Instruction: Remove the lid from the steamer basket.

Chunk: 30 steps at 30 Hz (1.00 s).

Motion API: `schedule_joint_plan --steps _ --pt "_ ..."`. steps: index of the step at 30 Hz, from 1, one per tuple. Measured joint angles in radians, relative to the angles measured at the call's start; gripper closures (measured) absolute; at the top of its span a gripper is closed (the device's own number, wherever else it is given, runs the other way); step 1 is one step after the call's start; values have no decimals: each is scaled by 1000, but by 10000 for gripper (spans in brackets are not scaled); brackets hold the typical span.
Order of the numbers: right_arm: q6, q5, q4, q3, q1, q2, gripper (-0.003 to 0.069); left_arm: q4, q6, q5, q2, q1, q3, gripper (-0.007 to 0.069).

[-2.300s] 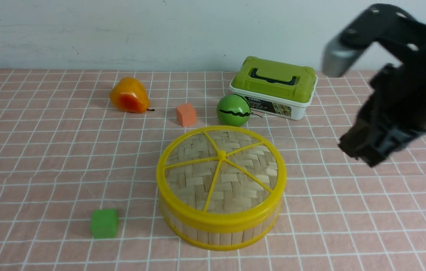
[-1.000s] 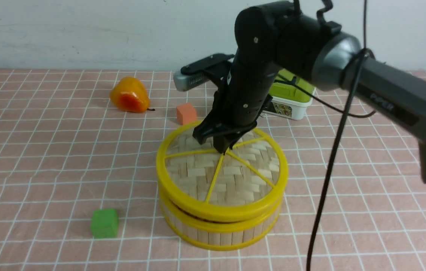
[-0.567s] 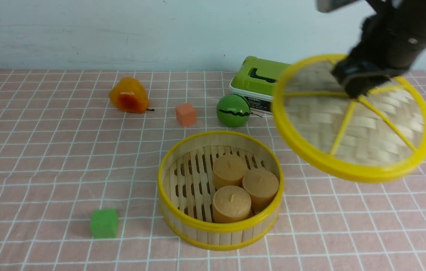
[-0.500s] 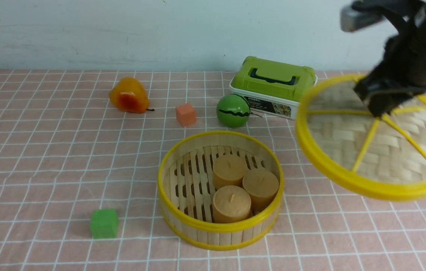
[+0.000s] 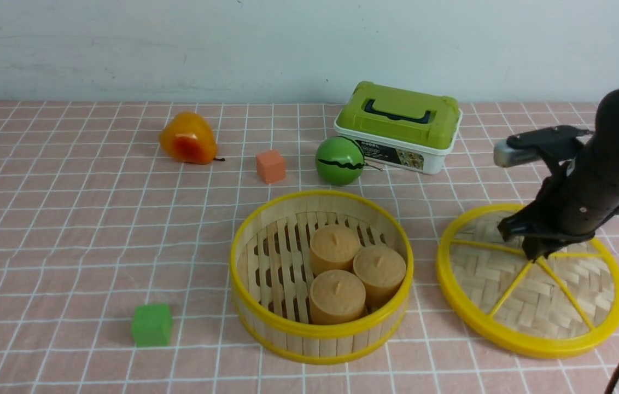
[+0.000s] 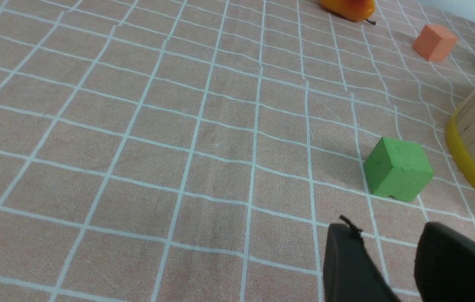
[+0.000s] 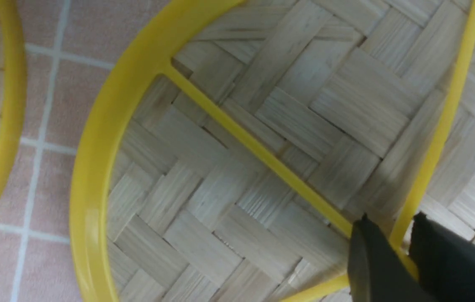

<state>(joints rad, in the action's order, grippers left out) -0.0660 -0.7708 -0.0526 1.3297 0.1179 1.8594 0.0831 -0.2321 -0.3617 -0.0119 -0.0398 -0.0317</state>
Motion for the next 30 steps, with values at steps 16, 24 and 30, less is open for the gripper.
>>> schedule_joint_plan --steps 16,24,30 --pt "-59 -143 -98 33 1 -218 208 0 0 0 0 0 0 386" --pt "-135 -121 -207 -86 1 -705 379 0 0 0 0 0 0 386" --pt "-135 -39 -214 -325 1 -1061 644 0 0 0 0 0 0 386"
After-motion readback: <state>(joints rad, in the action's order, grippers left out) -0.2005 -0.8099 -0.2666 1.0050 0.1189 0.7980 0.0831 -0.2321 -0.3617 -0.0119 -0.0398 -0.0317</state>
